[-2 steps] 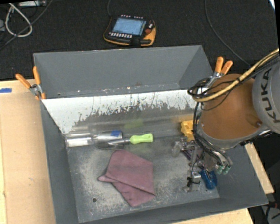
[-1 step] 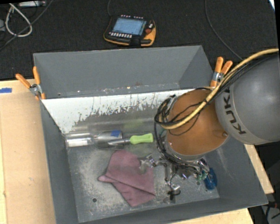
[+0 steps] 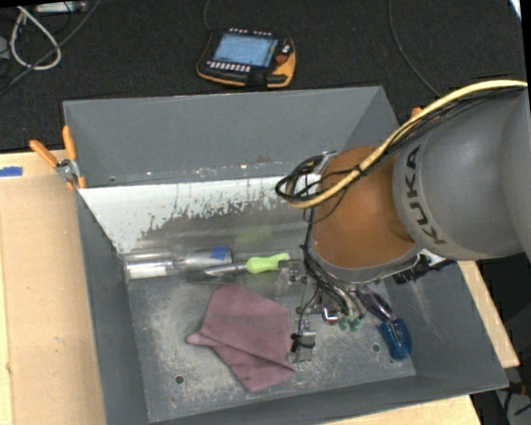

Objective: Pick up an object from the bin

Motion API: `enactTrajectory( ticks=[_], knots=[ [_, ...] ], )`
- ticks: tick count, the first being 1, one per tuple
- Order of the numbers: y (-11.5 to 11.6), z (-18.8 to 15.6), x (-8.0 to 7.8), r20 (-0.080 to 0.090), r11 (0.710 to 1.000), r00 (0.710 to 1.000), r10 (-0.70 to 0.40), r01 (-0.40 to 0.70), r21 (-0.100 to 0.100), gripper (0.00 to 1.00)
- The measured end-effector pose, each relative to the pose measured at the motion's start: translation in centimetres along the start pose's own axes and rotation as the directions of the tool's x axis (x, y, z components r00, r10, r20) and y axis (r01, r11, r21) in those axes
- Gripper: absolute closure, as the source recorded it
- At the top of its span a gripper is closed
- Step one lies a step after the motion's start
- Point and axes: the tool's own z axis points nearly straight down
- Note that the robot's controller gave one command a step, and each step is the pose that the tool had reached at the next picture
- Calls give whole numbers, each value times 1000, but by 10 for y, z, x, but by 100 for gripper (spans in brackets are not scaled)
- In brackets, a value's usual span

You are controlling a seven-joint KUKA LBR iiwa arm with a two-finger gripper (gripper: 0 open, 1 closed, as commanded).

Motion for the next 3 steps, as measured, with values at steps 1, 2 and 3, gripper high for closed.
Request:
enactTrajectory(
  ticks=[1,2,3],
  knots=[
    [26,28,-89,-3,953,953,-303,303,-3,0],
    [55,66,-66,-2,991,991,137,-137,0,0],
    [67,66,-39,-4,969,969,-248,248,-3,100]
  ],
)
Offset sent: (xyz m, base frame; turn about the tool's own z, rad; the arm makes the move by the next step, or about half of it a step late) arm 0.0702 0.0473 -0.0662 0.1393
